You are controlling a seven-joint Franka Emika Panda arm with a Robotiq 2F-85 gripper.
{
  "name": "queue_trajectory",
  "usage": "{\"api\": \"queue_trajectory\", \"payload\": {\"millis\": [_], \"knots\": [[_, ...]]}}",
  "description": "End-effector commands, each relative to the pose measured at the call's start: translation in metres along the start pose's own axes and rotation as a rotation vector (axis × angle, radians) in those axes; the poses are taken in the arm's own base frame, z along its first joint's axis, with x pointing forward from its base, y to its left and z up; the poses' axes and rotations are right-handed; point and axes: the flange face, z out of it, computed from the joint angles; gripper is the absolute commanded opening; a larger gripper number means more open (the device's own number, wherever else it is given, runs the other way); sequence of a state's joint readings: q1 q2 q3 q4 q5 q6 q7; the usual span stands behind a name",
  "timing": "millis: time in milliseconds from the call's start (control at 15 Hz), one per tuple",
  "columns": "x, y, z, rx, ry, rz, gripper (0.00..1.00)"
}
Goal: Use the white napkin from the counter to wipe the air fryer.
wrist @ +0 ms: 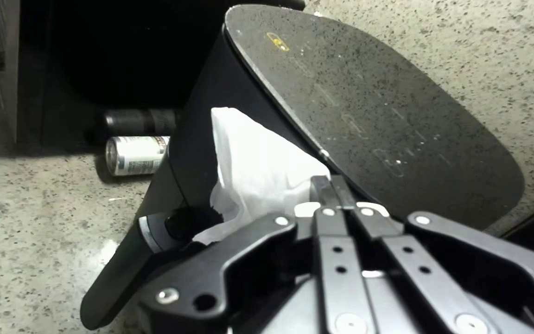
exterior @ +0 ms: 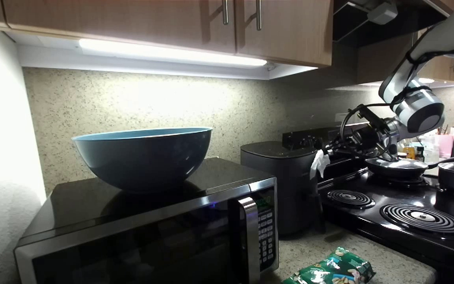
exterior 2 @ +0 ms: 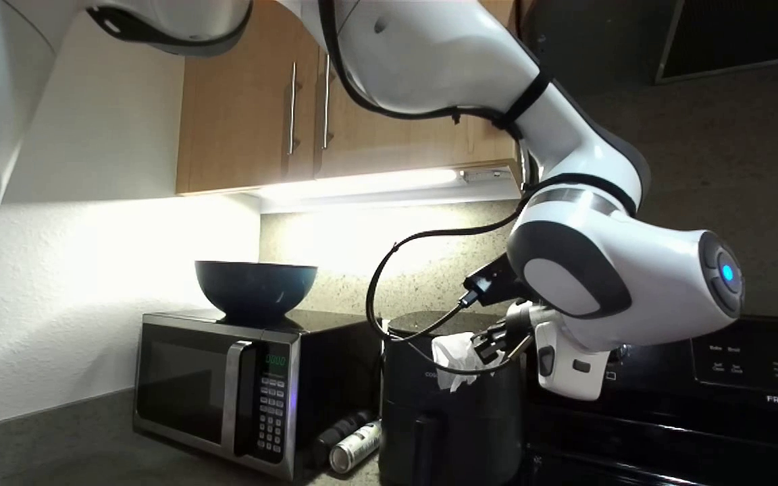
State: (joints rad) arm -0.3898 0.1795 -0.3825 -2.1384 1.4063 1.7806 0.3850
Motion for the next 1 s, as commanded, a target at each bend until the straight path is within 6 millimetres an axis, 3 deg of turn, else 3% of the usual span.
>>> {"api": "queue_trajectory", "payload": {"millis": [0, 133, 400, 933], "knots": [[0.000, 0.009, 0.039, -0.061, -0.026, -0.028, 0.00], [-0.001, 0.013, 0.057, -0.090, -0.036, -0.033, 0.00], [0.006, 0.013, 0.059, -0.052, 0.003, -0.072, 0.00], [0.023, 0.005, 0.021, 0.199, 0.076, -0.143, 0.00]]}}
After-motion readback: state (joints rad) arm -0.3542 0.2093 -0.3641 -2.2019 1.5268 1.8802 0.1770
